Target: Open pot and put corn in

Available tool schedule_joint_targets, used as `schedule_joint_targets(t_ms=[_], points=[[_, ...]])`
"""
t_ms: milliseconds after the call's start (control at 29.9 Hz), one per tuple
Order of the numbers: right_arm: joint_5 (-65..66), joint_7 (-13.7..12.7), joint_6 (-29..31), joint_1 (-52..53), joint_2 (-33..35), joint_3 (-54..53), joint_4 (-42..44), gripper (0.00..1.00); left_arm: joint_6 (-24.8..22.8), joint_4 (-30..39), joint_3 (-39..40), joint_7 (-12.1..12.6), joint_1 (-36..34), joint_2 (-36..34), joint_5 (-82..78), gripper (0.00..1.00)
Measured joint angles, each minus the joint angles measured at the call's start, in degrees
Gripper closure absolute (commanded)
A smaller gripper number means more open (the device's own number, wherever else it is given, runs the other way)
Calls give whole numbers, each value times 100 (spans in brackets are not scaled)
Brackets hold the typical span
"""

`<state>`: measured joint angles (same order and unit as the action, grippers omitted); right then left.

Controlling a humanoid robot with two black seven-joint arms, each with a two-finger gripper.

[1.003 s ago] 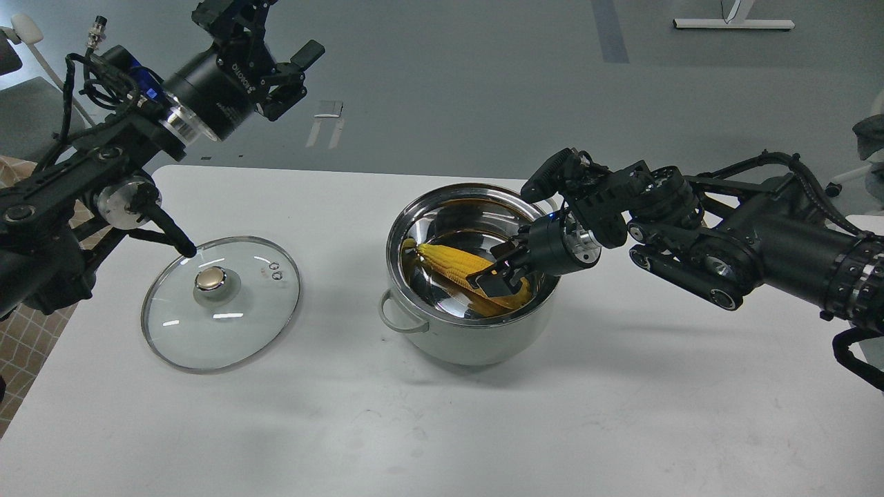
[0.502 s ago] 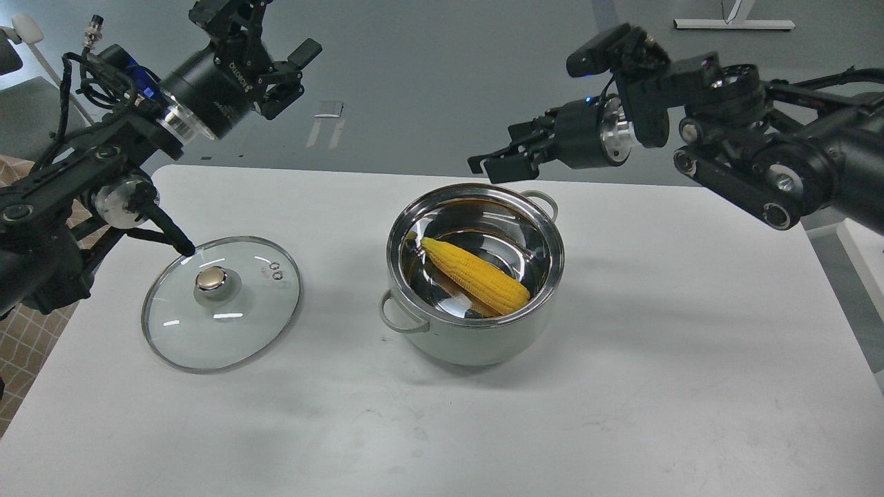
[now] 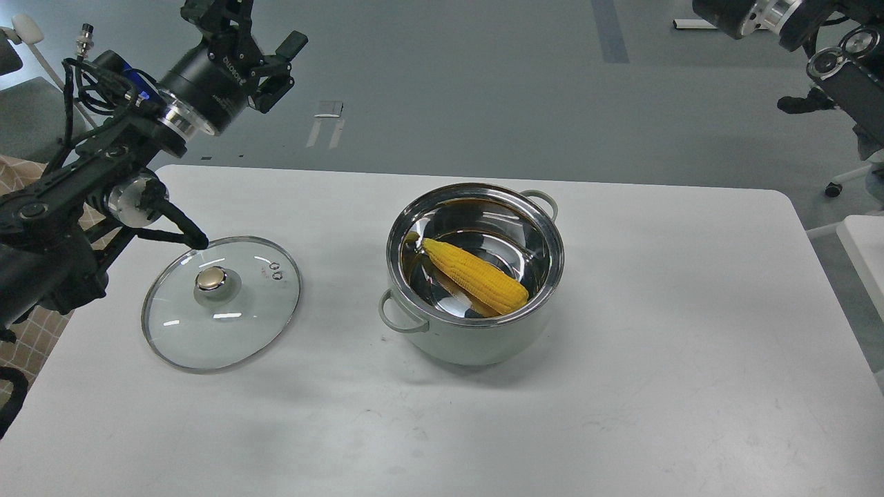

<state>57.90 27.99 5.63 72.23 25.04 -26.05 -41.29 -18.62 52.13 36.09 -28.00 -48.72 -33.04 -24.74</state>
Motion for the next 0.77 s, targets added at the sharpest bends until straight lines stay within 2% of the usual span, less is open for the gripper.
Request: schedule_joint_targets(t_ms=[100,234,334,468,602,769], points=[[-925,0,-223,-501,-79,-593,3,0,-127,-449,33,0,-11,255,4,3],[-2044,0,-181,-1183,-348,-1230,19,0,-586,-1052,57,0,-18,638,30,3],[-2349,0,-84,-1606,-549,-1545,103,0,-871,-1550,77,0,-18,950,78,3],[-2433,0,355,-2074,-829,-1976,246,0,-935,-2041,77,0,-11,1302,128,3],[-2445,2,981,-2494,-1033,-2394,424,0,-939,-2252,69,0,67,1518,141,2],[-2449,2,1260,-2722,-1195,-2601,580,0,-939,-2302,70,0,147,1618,144,2]])
